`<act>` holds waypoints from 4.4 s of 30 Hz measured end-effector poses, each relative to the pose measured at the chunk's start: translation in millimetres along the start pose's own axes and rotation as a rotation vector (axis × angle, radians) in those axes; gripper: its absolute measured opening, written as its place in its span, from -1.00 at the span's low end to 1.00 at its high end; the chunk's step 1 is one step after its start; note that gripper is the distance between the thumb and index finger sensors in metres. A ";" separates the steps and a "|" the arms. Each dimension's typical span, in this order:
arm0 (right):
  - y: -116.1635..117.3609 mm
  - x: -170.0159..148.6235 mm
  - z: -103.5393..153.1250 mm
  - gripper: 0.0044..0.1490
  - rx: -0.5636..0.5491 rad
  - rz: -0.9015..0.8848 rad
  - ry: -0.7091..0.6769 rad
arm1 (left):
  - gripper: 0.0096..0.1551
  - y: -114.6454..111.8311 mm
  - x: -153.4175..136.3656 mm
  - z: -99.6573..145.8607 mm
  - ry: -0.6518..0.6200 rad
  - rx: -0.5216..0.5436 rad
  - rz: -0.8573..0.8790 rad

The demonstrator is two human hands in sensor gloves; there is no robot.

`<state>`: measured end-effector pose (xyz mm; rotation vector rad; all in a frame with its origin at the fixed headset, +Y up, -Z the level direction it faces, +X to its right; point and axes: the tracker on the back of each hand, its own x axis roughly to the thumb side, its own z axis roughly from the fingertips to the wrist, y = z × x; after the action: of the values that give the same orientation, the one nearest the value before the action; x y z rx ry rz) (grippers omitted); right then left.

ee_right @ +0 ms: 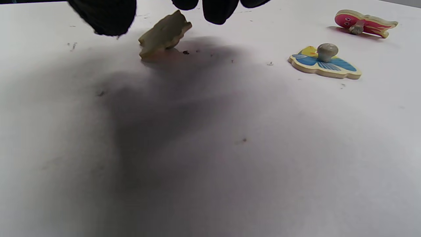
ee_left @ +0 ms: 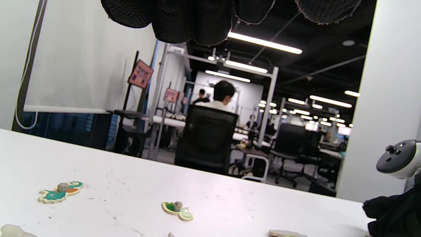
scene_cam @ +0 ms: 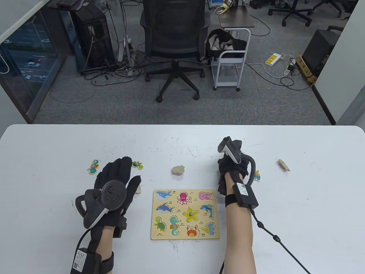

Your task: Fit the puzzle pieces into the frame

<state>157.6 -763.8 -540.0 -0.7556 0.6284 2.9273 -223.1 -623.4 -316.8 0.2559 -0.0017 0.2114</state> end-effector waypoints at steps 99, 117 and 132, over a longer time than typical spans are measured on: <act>6.7 -15.9 318.8 -0.22 -0.862 -0.451 -1.096 | -0.22 -27.4 37.7 -10.8 -0.335 -0.479 0.962; -7.2 -26.4 333.2 -0.28 -0.932 -0.213 -1.014 | -0.39 -22.0 35.9 -9.8 -0.322 -0.408 0.864; 0.9 -16.9 329.0 -0.35 -0.950 -0.164 -0.955 | -0.33 -27.1 40.7 -10.4 -0.347 -0.483 0.874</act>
<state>23.3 -632.6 -269.3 0.6029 -0.8647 2.7988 -177.9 -638.0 -332.5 -0.2121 -0.5110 1.0174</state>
